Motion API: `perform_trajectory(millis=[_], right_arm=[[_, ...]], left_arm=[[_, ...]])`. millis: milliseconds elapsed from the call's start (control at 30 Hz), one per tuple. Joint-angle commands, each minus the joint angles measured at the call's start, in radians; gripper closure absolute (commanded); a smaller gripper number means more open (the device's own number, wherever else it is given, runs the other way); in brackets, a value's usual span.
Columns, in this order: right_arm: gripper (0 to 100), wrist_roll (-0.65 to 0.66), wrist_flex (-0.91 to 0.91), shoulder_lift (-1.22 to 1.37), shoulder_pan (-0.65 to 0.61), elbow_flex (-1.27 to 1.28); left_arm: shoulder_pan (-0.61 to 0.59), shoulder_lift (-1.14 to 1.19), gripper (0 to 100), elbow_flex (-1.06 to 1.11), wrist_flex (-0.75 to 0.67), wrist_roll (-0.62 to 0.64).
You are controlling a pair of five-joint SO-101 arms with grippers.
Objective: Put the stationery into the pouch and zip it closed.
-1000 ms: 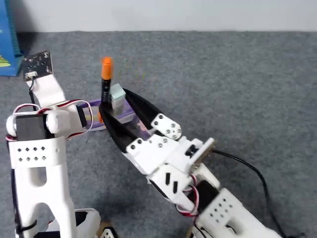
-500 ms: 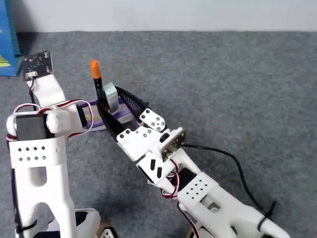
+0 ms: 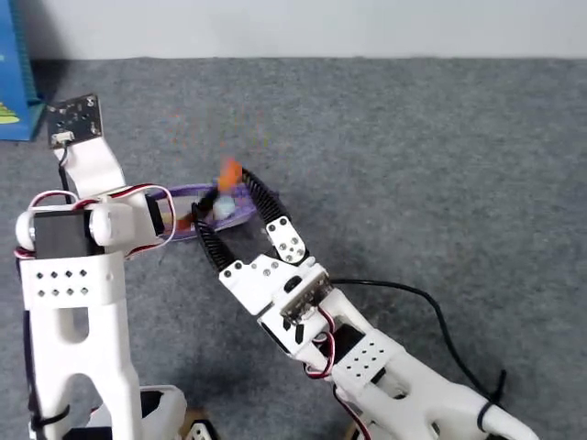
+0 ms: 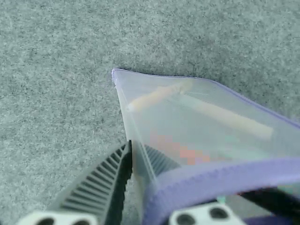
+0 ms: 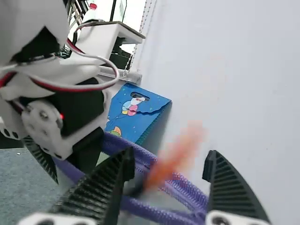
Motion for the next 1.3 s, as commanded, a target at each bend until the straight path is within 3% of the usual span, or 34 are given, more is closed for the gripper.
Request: perform_trajectory(millis=[0, 133, 333, 433, 633, 833, 1033, 1267], right_arm=[[76.7, 0.02, 0.004, -0.016, 0.013, 0.015], [76.7, 0.02, 0.061, -0.13, 0.004, 0.017], [76.8, 0.014, 0.358, -0.394, 0.012, 0.011], [76.8, -0.014, 0.591, -0.519, 0.081, 0.009], [76.8, -0.21, 1.063, -0.656, 0.331, 0.011], [76.8, -0.267, 1.349, -0.61, 0.392, 0.011], [76.9, -0.313, 1.4, -0.46, 0.341, -0.031], [76.8, -0.427, 1.452, -0.079, 0.24, -0.232]], left_arm=[[0.002, -0.008, 99, -0.002, -0.029, 0.003], [0.002, -0.008, 99, -0.002, -0.029, 0.003], [0.0, -0.008, 99, -0.002, -0.029, 0.003], [0.0, -0.008, 99, -0.002, -0.029, 0.003], [-0.069, -0.014, 99, -0.007, -0.029, -0.005], [-0.075, -0.014, 99, -0.002, -0.029, -0.029], [-0.075, -0.012, 99, -0.001, -0.028, -0.029], [-0.075, -0.008, 99, -0.001, -0.026, -0.031]])
